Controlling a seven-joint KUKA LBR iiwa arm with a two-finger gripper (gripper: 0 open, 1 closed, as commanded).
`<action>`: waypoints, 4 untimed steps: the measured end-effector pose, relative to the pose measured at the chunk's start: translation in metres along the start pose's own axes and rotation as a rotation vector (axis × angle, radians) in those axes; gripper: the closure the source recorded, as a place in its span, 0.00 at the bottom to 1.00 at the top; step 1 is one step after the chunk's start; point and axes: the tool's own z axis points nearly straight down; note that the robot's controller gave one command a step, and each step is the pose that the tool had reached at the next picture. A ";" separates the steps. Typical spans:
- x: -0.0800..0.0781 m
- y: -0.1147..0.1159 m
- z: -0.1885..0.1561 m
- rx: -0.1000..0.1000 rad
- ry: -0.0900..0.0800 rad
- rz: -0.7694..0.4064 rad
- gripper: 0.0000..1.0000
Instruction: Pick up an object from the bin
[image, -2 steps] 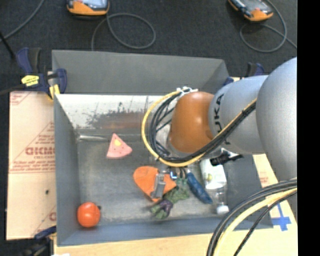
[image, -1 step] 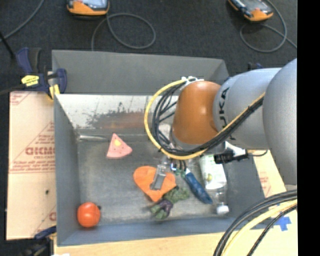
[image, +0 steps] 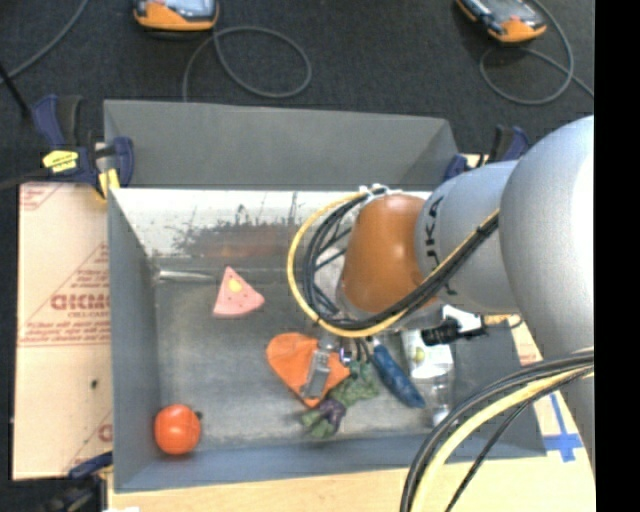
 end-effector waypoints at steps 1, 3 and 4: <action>0.012 0.011 0.013 -0.003 -0.005 0.262 1.00; 0.012 0.010 0.012 -0.003 -0.005 0.263 1.00; 0.012 0.010 0.006 -0.002 -0.002 0.262 1.00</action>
Offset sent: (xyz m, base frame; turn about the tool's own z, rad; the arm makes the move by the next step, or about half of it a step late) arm 0.0000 0.0000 0.0000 0.0000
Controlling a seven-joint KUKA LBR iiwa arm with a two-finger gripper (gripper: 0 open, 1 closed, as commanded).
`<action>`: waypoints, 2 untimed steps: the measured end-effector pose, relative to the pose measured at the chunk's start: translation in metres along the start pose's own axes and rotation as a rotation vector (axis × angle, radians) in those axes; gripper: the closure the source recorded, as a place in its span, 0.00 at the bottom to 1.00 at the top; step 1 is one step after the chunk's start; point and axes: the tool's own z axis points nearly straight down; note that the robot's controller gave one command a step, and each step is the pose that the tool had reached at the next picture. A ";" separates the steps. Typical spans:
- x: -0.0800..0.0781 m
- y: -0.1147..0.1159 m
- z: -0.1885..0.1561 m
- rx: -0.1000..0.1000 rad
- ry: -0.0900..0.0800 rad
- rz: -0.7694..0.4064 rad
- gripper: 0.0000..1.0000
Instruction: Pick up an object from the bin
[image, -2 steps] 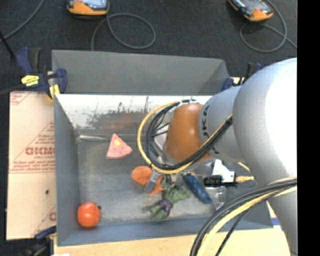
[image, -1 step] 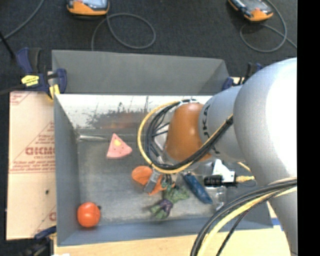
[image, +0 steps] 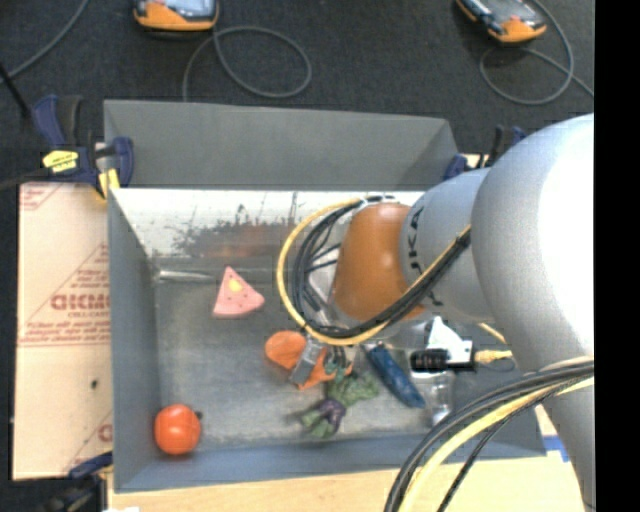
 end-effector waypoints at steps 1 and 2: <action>0.000 -0.001 -0.013 0.002 0.003 -0.001 1.00; -0.001 0.000 -0.029 0.000 0.000 -0.002 1.00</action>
Offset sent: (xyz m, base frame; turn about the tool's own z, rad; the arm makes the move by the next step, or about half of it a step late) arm 0.0000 0.0000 0.0010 0.0000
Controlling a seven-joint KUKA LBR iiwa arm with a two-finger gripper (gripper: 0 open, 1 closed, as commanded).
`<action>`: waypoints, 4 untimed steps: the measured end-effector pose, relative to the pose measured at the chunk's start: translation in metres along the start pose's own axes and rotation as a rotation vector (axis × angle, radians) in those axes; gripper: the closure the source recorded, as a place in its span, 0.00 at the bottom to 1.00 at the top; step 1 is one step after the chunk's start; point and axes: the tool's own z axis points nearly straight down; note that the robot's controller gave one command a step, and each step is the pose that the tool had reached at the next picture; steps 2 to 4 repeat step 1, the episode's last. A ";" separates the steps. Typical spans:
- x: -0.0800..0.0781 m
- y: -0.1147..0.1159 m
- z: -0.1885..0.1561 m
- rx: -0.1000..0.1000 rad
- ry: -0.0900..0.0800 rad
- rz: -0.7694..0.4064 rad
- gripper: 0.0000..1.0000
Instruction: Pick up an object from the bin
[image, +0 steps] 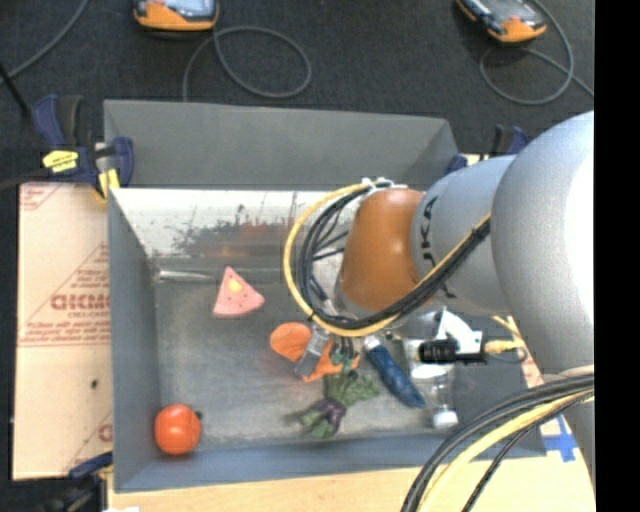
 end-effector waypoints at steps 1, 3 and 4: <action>-0.001 0.000 -0.009 -0.002 -0.003 -0.001 1.00; -0.001 0.000 -0.009 -0.002 -0.003 -0.001 1.00; -0.001 0.000 -0.009 -0.002 -0.003 -0.001 1.00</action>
Offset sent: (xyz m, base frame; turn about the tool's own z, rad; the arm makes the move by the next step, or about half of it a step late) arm -0.0001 -0.0001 0.0121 0.0000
